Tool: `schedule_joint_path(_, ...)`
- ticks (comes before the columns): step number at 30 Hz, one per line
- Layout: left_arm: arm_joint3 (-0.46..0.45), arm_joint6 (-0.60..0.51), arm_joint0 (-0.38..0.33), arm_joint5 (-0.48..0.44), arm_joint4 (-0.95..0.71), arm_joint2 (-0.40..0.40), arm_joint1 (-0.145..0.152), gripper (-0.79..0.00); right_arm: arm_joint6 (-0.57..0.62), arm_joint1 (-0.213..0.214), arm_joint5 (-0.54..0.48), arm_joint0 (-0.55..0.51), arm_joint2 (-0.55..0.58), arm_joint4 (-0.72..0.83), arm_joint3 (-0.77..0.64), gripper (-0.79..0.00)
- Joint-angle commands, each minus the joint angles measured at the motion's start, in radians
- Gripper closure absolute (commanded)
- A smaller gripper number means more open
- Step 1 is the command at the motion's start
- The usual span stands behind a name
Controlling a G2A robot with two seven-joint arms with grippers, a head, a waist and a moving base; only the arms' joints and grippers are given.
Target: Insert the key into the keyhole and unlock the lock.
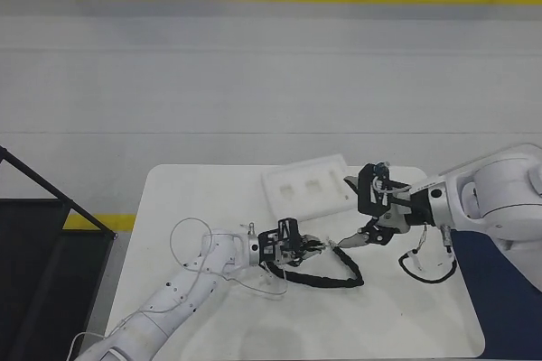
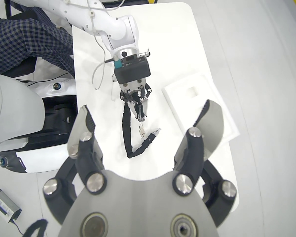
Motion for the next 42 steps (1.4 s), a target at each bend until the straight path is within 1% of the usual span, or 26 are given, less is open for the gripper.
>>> schedule_joint_path(1,0.000,-0.074,-0.006,0.008,0.032,0.004,0.001,0.000,-0.024,0.005,0.003,-0.024,0.018,-0.011,-0.006,-0.785)
schedule_joint_path(2,0.000,-0.097,-0.005,0.002,0.033,0.008,0.001,-0.259,-0.033,0.007,0.003,-0.037,0.024,-0.015,-0.007,-0.785)
schedule_joint_path(3,0.003,-0.120,-0.008,-0.006,0.035,0.010,0.001,-0.588,-0.041,0.009,0.001,-0.049,0.029,-0.018,-0.007,-0.785)
schedule_joint_path(4,0.005,-0.149,-0.013,-0.008,0.045,0.013,0.001,-0.785,-0.047,0.011,-0.002,-0.061,0.033,-0.021,-0.007,-0.785)
schedule_joint_path(9,0.021,-0.194,-0.031,-0.010,0.019,0.011,-0.002,-0.785,-0.092,0.009,-0.032,-0.111,0.027,-0.017,0.024,-0.785)
schedule_joint_path(13,0.035,-0.169,-0.060,-0.048,-0.050,-0.013,-0.002,-0.785,-0.118,-0.003,-0.059,-0.122,0.002,-0.024,0.067,-0.785)
schedule_joint_path(18,0.049,-0.139,-0.142,-0.138,-0.093,-0.082,0.012,-0.785,-0.191,-0.027,-0.100,-0.108,-0.022,-0.042,0.159,-0.785)
schedule_joint_path(22,0.044,-0.119,-0.213,-0.212,-0.138,-0.143,0.024,-0.785,-0.288,-0.053,-0.171,-0.072,-0.031,-0.125,0.249,-0.785)
schedule_joint_path(25,0.057,-0.121,-0.271,-0.220,-0.172,-0.165,0.033,-0.785,-0.356,-0.075,-0.223,-0.034,-0.039,-0.191,0.325,-0.785)
schedule_joint_path(29,0.106,-0.127,-0.363,-0.220,-0.256,-0.148,0.045,-0.785,-0.426,-0.108,-0.290,0.030,-0.059,-0.248,0.422,-0.785)
schedule_joint_path(32,0.131,-0.142,-0.430,-0.220,-0.319,-0.108,0.057,-0.785,-0.469,-0.134,-0.341,0.090,-0.075,-0.285,0.488,-0.785)
schedule_joint_path(37,0.180,-0.171,-0.524,-0.220,-0.401,-0.033,0.089,-0.785,-0.518,-0.175,-0.341,0.177,-0.130,-0.335,0.568,-0.785)
schedule_joint_path(42,0.207,-0.171,-0.582,-0.220,-0.472,0.029,0.127,-0.785,-0.545,-0.206,-0.341,0.248,-0.189,-0.341,0.634,-0.785)
